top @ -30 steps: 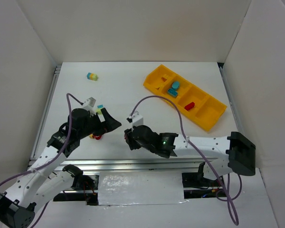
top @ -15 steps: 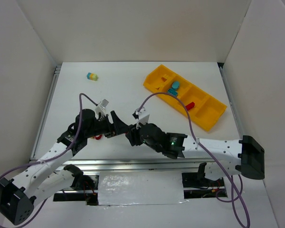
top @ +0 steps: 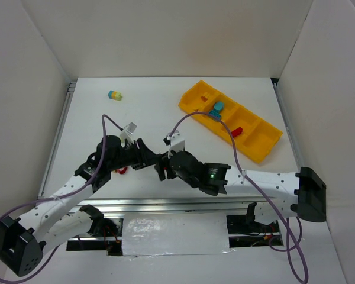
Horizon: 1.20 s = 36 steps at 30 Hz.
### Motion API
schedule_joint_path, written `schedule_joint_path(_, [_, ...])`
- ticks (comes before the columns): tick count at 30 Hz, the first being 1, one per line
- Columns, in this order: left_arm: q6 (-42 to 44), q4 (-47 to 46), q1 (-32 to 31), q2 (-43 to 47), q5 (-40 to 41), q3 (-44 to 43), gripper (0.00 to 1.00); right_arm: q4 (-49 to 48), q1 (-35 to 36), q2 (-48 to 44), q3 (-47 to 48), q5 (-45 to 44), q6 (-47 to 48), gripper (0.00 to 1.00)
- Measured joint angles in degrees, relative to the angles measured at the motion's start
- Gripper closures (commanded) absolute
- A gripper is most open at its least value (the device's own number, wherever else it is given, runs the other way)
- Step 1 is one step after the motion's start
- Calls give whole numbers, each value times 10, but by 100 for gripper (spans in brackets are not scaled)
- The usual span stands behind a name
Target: Sort the legos into containers by color
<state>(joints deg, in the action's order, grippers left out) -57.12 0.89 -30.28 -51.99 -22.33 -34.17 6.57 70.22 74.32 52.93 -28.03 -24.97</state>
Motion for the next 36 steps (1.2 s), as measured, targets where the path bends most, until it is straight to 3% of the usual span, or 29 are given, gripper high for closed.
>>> schedule_joint_path(3, [4, -1, -8, 3, -5, 0, 100, -10, -3, -1, 0, 38, 0, 0])
schedule_joint_path(8, [41, 30, -13, 20, -5, -21, 100, -32, -61, -38, -31, 175, -3, 0])
schedule_joint_path(13, [89, 32, -14, 47, -24, -33, 100, -34, -133, -158, -109, 308, 0, 0])
schedule_joint_path(20, [133, 7, -14, 73, -102, -32, 100, -44, -204, -301, -143, 461, 7, 1])
schedule_joint_path(29, [127, -97, -15, 94, -205, -16, 100, -102, -215, -279, -155, 560, -29, 7])
schedule_joint_path(32, [115, -133, -15, 94, -231, -5, 100, -122, -216, -260, -159, 593, -42, 13])
schedule_joint_path(35, [106, -149, -15, 94, -242, -4, 100, -148, -216, -249, -159, 624, -54, 34])
schedule_joint_path(36, [104, -152, -15, 94, -244, -4, 100, -158, -216, -247, -159, 634, -57, 46])
